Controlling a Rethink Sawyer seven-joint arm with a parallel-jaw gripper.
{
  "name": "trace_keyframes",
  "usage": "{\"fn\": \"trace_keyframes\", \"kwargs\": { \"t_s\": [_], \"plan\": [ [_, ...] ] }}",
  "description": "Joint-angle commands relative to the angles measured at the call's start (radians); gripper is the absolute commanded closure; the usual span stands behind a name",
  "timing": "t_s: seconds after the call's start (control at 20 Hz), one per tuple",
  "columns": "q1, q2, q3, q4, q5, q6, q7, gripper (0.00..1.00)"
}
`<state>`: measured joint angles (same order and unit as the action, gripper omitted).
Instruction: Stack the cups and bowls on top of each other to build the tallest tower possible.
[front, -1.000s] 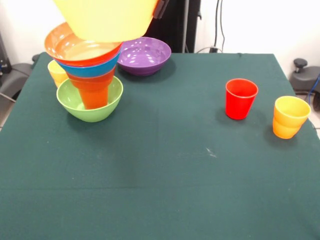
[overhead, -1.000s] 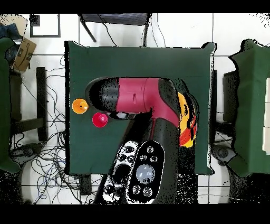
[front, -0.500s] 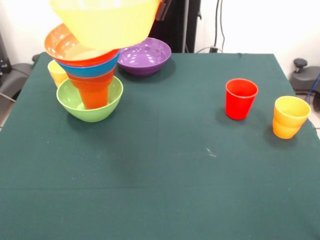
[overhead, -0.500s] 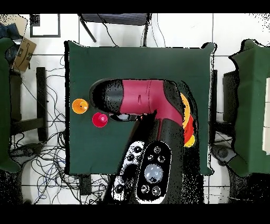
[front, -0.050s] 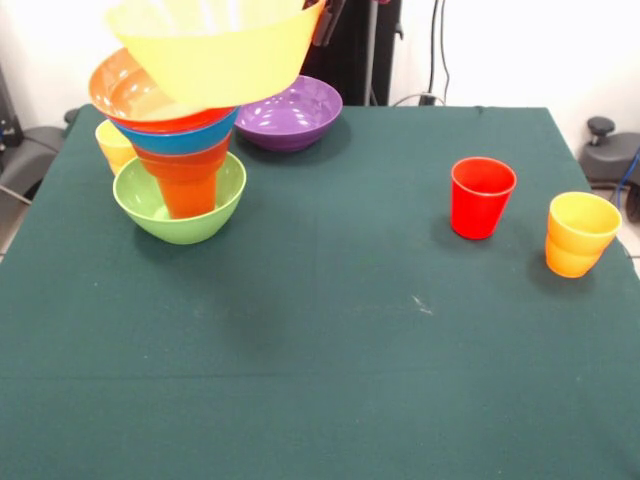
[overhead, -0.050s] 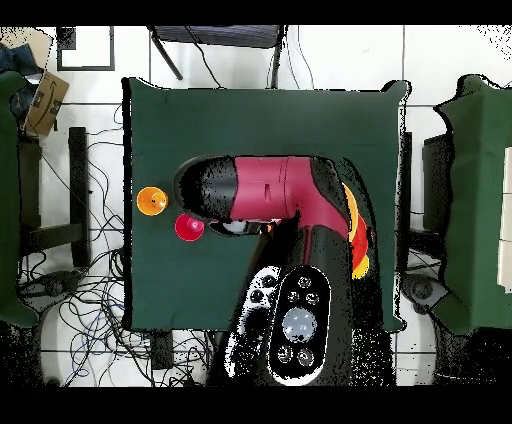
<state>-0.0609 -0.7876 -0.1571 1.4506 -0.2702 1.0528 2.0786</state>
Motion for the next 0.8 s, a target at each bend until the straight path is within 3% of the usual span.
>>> {"fn": "trace_keyframes", "kwargs": {
  "t_s": [0.05,0.8],
  "plan": [
    [-0.043,-0.021,0.13,0.097,-0.093,0.04,-0.326,1.0],
    [-0.099,-0.087,0.168,0.223,-0.161,-0.028,-0.318,1.0]
  ]
}}
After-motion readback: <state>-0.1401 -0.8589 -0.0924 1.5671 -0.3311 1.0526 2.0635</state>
